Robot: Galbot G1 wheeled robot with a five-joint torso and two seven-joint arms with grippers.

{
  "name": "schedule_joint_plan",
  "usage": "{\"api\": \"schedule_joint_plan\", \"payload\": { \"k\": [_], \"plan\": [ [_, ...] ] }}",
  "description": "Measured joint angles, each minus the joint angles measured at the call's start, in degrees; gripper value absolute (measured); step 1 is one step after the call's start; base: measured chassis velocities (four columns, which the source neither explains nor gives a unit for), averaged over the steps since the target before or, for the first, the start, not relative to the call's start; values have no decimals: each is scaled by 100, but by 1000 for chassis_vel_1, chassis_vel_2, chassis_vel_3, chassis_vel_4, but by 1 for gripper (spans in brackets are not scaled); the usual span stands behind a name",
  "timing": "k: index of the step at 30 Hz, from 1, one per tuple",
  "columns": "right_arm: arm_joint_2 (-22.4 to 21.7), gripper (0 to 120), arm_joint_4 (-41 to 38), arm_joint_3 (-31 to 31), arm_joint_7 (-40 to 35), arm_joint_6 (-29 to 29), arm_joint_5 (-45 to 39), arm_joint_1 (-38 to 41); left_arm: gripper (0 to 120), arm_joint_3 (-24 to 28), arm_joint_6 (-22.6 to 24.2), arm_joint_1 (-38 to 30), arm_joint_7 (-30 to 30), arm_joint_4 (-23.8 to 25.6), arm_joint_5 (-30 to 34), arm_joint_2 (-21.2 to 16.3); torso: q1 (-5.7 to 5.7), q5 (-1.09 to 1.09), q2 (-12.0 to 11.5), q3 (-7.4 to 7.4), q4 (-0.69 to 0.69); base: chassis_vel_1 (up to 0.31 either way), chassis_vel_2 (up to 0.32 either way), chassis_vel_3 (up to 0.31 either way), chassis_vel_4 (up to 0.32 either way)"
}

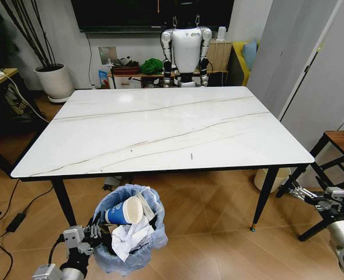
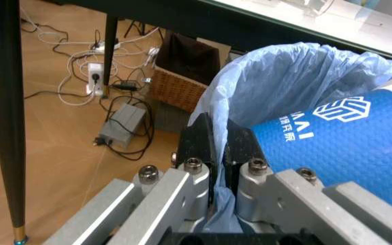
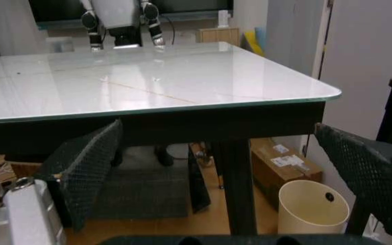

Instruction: Pick up the trash bin and place the trash from the table into it.

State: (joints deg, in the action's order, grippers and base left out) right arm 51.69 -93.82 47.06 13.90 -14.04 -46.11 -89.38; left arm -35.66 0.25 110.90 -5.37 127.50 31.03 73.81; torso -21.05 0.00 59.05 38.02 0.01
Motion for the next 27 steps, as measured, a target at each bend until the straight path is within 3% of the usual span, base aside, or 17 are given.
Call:
{"api": "schedule_joint_plan", "payload": {
  "k": [27],
  "plan": [
    [0, 100, 0, 0, 0, 0, 0, 0, 0, 32, 35, -70, -61, -103, 88, 59, 329, 0, -757, -428, 0, 0, 0, 0, 0]
  ]
}}
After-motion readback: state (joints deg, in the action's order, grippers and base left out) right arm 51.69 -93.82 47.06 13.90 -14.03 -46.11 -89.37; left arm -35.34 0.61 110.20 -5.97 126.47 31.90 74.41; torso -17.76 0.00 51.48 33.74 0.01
